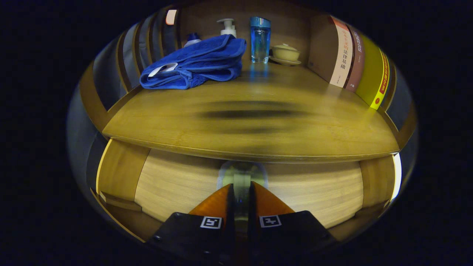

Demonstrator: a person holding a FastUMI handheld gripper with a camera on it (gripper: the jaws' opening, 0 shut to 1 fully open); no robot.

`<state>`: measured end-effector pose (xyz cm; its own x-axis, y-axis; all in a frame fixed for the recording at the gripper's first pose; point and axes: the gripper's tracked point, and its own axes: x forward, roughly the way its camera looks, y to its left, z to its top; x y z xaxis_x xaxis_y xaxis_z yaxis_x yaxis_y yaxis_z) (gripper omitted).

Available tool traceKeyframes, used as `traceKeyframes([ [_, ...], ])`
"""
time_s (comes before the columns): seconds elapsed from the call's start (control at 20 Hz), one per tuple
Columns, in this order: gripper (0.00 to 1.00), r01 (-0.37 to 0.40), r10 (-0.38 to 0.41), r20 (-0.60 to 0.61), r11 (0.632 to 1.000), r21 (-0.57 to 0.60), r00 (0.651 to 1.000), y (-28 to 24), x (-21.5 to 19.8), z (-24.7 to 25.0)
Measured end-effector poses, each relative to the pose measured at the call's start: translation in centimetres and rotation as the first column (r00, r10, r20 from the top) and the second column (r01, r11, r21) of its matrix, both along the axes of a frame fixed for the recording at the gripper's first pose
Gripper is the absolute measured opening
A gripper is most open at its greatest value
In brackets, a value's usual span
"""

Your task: Pull open the drawer, take out the items inside it, and place them on the countertop above the cabinet.

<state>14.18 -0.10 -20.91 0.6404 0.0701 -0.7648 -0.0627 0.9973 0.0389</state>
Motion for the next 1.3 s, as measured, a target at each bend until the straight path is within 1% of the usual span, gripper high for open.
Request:
traceKeyframes([
  [0.05,0.23,-0.003,0.003,0.006,1.000,0.003,1.000,0.0,-0.2,0.3],
  [0.1,0.20,-0.007,0.006,0.016,1.000,0.008,1.000,0.0,-0.1,0.3],
  [0.3,0.20,-0.027,0.026,0.054,0.999,0.017,0.998,0.0,-0.7,1.4],
  [0.45,0.20,-0.028,0.025,0.147,0.999,0.019,0.989,-0.5,-0.8,3.9],
  [0.65,0.20,-0.052,0.055,0.280,0.998,-0.018,0.958,-0.9,-1.5,8.2],
  [0.75,0.20,-0.065,0.062,0.295,0.998,0.000,0.953,-0.3,-2.7,8.6],
  [0.9,0.20,-0.050,0.050,0.352,0.999,-0.008,0.935,-1.0,-3.5,9.7],
  [1.0,0.20,-0.042,0.033,0.368,0.999,0.017,0.929,-1.0,-4.4,9.7],
  [1.15,0.20,-0.028,0.017,0.435,0.999,0.019,0.900,-1.5,-4.6,10.7],
  [1.3,0.20,-0.002,-0.024,0.491,0.999,0.051,0.871,-1.8,-4.9,11.0],
])
